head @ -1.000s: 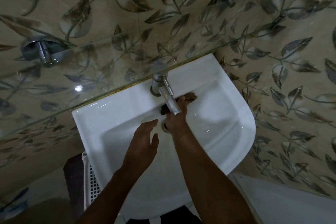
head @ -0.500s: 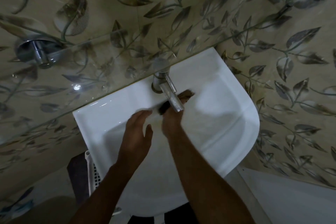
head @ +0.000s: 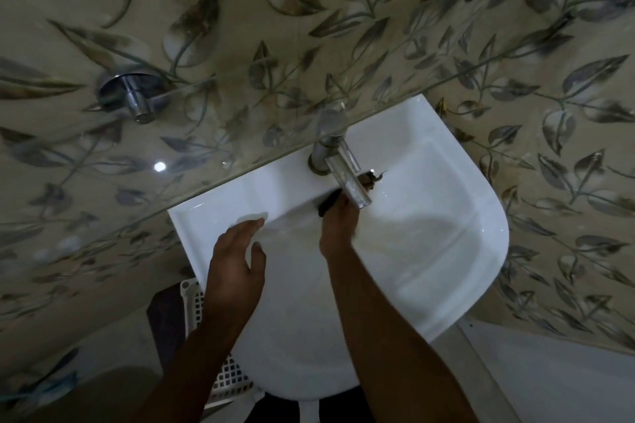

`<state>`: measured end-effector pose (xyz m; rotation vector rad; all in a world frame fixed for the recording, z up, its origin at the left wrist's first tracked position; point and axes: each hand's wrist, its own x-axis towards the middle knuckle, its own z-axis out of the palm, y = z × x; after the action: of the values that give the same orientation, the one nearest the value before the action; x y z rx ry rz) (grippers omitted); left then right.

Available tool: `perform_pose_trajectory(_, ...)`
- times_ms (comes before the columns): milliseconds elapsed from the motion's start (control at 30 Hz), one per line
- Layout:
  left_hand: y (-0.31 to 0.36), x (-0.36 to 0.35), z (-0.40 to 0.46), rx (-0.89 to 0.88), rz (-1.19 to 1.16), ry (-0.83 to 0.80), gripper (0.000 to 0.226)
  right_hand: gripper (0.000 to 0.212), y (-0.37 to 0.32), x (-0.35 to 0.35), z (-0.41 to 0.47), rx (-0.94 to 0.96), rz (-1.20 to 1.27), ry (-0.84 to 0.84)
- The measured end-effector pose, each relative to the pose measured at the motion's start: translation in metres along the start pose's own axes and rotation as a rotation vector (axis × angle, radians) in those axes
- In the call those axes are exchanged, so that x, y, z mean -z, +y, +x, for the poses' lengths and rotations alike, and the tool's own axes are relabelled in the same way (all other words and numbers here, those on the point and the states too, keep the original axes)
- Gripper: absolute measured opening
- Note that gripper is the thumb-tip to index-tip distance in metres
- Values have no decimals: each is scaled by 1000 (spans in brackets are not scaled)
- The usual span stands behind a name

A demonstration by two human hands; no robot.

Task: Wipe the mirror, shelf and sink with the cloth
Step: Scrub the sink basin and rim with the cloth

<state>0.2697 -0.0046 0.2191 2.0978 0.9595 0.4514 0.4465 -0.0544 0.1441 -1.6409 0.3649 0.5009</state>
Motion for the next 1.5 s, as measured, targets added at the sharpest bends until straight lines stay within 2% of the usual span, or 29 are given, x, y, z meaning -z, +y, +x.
perform_pose_trajectory(100,-5,10,-5,13,5,2,40,47,8,-12,-14,11,-127,63)
perform_pose_trajectory(200,-16,17,-10,8,-7,-3,37,55,38,-27,-54,-70,-121,-113)
perform_pose_trajectory(333,-27,28,-15,14,-17,-19,34,51,66,-33,-120,-42,-400,-382)
perform_pose_trajectory(467,-31,31,-22,-8,4,-62,32,36,50,-16,-132,194,-740,-509)
perform_pose_trajectory(600,-33,34,-30,32,-13,-60,32,53,42,0,-145,681,-957,-623)
perform_pose_trajectory(633,-31,39,-32,31,-43,-72,32,57,43,4,-144,734,-966,-627)
perform_pose_trajectory(700,-37,29,-39,121,-134,-92,31,48,53,13,-137,704,-842,-630)
perform_pose_trajectory(733,-43,27,-43,229,-238,-139,31,39,61,16,-136,627,-761,-635)
perform_pose_trajectory(767,-50,31,-50,340,-395,-208,41,31,75,16,-132,548,-718,-614)
perform_pose_trajectory(800,-64,30,-59,291,-396,-79,54,21,82,15,-135,441,-688,-580)
perform_pose_trajectory(833,-68,30,-63,237,-338,-68,52,7,90,14,-137,337,-640,-585)
perform_pose_trajectory(867,-60,36,-63,255,-308,-70,37,8,91,11,-139,280,-590,-581)
perform_pose_trajectory(900,-50,38,-54,186,-131,-72,30,15,85,7,-145,244,-560,-596)
perform_pose_trajectory(933,-41,40,-51,118,-26,-82,33,23,81,5,-150,184,-560,-620)
perform_pose_trajectory(1000,-45,44,-56,27,-50,-47,33,36,75,10,-160,300,-697,-682)
perform_pose_trajectory(1067,-49,40,-56,45,-46,-38,30,52,79,19,-164,424,-781,-745)
perform_pose_trajectory(1100,-47,39,-55,65,-50,-48,29,54,79,21,-165,435,-763,-783)
perform_pose_trajectory(1167,-50,36,-55,47,-67,-30,30,72,82,25,-158,452,-793,-837)
perform_pose_trajectory(1200,-52,34,-54,23,-48,-26,33,74,85,26,-150,457,-847,-844)
perform_pose_trajectory(1300,-45,31,-54,15,-16,-71,34,56,97,28,-112,533,-1050,-729)
perform_pose_trajectory(1400,-39,29,-52,20,0,-130,37,58,104,37,-66,633,-1242,-618)
perform_pose_trajectory(1500,-41,20,-50,-9,25,-209,30,61,98,58,-20,745,-1412,-452)
